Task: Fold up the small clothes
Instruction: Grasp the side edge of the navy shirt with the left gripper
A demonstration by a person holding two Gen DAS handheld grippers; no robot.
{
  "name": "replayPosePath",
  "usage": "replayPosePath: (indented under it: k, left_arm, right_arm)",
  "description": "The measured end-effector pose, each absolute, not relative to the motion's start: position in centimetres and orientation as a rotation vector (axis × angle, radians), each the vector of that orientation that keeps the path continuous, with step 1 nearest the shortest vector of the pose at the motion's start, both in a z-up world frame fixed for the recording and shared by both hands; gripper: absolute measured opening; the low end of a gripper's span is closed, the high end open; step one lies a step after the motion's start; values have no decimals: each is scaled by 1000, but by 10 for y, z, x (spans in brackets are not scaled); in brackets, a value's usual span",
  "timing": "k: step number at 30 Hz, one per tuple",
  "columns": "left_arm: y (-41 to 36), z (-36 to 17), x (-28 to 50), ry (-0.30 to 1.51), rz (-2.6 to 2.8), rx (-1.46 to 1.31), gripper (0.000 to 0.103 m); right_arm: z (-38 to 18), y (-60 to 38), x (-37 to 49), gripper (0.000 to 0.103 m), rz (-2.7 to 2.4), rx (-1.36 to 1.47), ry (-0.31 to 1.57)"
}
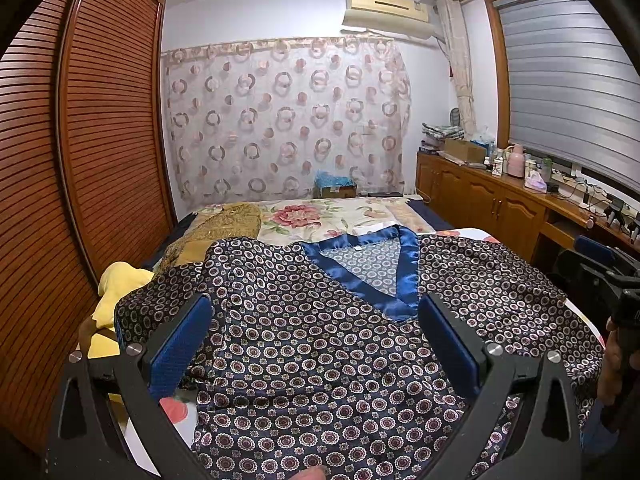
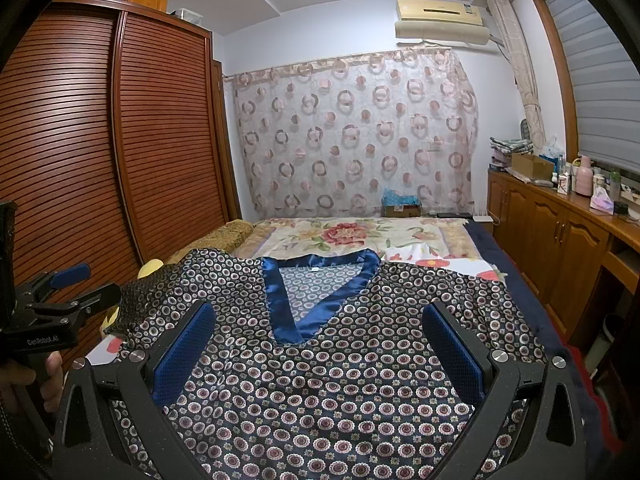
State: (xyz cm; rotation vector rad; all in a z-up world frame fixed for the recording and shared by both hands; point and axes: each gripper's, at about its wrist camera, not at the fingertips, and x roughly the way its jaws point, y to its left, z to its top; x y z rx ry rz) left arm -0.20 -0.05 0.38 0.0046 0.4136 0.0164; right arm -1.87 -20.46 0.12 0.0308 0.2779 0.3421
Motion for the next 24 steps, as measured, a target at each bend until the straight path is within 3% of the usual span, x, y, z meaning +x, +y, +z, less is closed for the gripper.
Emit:
replayPosePath:
  k: [24]
  left_arm:
    - [79,-52,11,585,24,-45,102]
  right_arm:
    - [-22,-179,14,103,447,-25,392]
